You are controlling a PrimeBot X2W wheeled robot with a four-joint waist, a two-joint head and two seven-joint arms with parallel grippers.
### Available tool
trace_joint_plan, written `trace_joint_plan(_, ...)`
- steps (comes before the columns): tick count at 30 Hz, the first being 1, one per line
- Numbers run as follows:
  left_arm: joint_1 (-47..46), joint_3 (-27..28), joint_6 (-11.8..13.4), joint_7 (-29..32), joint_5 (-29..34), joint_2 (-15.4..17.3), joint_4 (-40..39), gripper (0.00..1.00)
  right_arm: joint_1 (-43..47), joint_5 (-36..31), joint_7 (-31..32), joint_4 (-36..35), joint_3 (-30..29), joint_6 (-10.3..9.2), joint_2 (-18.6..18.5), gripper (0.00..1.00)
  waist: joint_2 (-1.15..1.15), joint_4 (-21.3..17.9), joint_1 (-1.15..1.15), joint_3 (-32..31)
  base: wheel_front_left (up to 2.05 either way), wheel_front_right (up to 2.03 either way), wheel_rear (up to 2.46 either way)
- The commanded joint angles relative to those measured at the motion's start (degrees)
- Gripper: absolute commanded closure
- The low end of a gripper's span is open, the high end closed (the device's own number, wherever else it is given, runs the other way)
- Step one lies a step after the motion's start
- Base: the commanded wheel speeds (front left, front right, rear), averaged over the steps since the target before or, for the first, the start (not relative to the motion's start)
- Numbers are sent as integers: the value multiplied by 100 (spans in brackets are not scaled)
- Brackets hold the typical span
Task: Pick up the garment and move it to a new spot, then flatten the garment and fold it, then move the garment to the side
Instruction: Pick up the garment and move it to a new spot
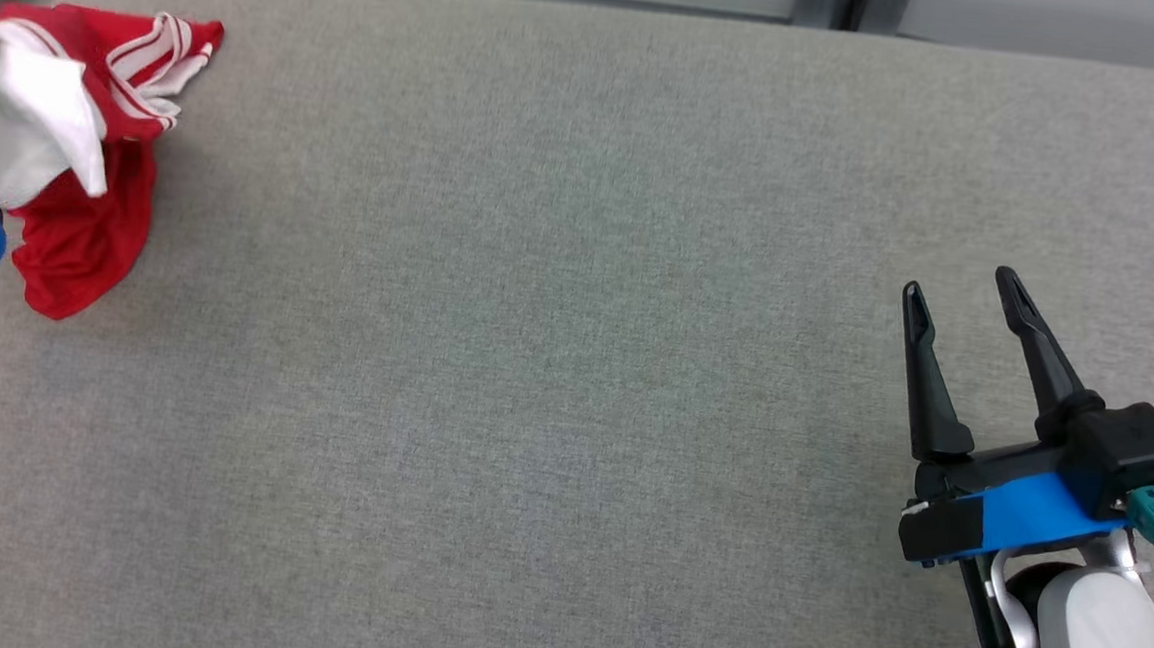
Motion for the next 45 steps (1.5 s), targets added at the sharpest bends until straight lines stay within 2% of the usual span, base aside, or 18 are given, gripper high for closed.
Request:
trace_joint_plan(1, -146, -56, 14, -50, 54, 81, -124, 100, 31, 81, -82, 80, -15, 1, -8, 0, 0, -114, 0, -176, 0, 0, 0)
trace_joint_plan(7, -526, -318, 14, -25, 307, 293, -874, 100, 125, 341, -323, 429, -97, 1, -7, 0, 0, -317, 0, -657, 0, 0, 0)
trace_joint_plan(11, -857, -335, 15, 46, 441, 286, -1530, 100, 185, 509, -484, 652, -195, 1, -9, 0, 0, -497, 0, -924, 0, 0, 0)
trace_joint_plan(19, -1446, -227, 69, 159, 355, -147, -2670, 100, 272, 758, -751, 1081, -292, 1, -6, 0, 0, -958, 0, -1303, 0, 0, 0)
trace_joint_plan(25, -1676, -41, 257, 200, 105, -465, -3079, 100, 264, 838, -877, 1236, -423, 1, -7, 0, 0, -1243, 0, -1327, 0, 0, 0)
trace_joint_plan(30, -1171, -184, 403, 206, -33, -505, -2971, 100, 226, 799, -932, 1259, -633, 1, -7, 0, 0, -1345, 0, -1202, 0, 0, 0)
trace_joint_plan(35, -132, -364, 611, -118, -266, -589, -2549, 100, 134, 793, -969, 1227, -749, 1, -6, 0, 0, -1378, 0, -993, 0, 0, 0)
trace_joint_plan(40, 939, -422, 757, -619, -611, -739, -1523, 100, 20, 853, -992, 1234, -651, 1, -6, 0, 0, -1418, 0, -749, 0, 0, 0)
trace_joint_plan(45, 1339, -319, 843, -1189, -705, -990, -449, 100, -64, 838, -1001, 1244, -582, 1, -7, 0, 0, -1419, 0, -520, 0, 0, 0)
